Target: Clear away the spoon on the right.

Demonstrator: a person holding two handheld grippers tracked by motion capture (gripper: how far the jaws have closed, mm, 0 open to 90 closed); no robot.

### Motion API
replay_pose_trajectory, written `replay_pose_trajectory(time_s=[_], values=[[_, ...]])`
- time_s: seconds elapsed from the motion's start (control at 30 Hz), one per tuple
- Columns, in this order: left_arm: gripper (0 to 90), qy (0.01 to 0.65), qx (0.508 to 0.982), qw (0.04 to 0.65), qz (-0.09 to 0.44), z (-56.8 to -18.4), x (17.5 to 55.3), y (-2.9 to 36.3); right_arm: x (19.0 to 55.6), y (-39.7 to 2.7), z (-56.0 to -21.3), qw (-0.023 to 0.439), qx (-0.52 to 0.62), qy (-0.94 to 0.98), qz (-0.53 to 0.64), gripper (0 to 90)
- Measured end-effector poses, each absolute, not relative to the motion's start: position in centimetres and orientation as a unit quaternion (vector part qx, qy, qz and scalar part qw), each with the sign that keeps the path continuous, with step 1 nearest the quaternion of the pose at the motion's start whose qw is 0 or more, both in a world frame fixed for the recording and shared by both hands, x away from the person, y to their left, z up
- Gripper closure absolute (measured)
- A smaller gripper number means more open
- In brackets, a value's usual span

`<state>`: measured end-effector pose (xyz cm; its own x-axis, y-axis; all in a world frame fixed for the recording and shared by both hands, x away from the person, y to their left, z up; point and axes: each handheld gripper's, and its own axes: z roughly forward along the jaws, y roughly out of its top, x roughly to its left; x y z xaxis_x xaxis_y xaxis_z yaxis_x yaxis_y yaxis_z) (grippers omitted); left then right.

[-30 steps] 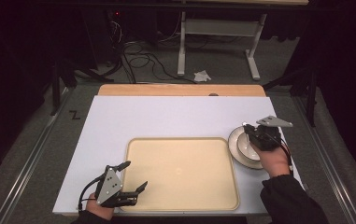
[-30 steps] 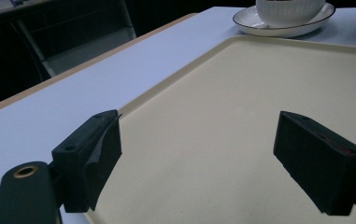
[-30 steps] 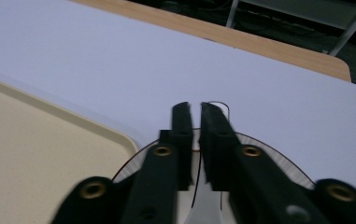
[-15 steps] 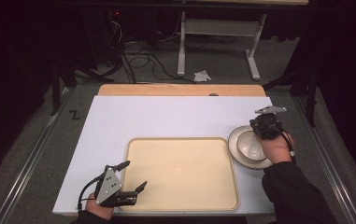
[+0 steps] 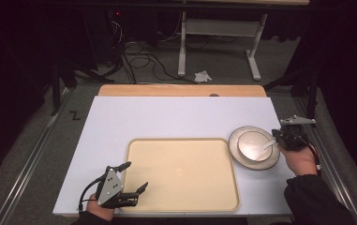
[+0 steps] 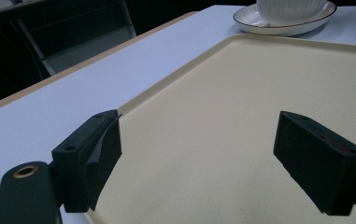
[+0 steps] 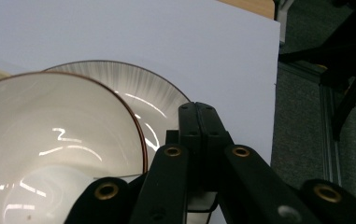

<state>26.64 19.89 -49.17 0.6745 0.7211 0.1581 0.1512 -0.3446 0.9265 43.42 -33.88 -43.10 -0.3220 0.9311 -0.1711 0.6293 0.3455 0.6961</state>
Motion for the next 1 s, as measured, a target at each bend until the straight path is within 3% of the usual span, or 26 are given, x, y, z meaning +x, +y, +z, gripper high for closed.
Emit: replay_pose_trajectory(time_s=[0.3, 0.57, 1.0], values=[[15.9, 0.285, 0.768, 0.497, 0.286, -49.2, 26.6, 19.9, 40.7, -34.8, -43.4, 0.280, 0.500, 0.765, 0.293, 90.0], [15.9, 0.288, 0.767, 0.495, 0.289, -49.2, 26.6, 19.9, 40.3, -36.1, -43.1, 0.301, 0.510, 0.744, 0.310, 90.0], [15.8, 0.288, 0.768, 0.495, 0.287, -49.3, 26.6, 19.9, 37.2, -35.8, -45.2, 0.298, 0.502, 0.731, 0.353, 90.0]])
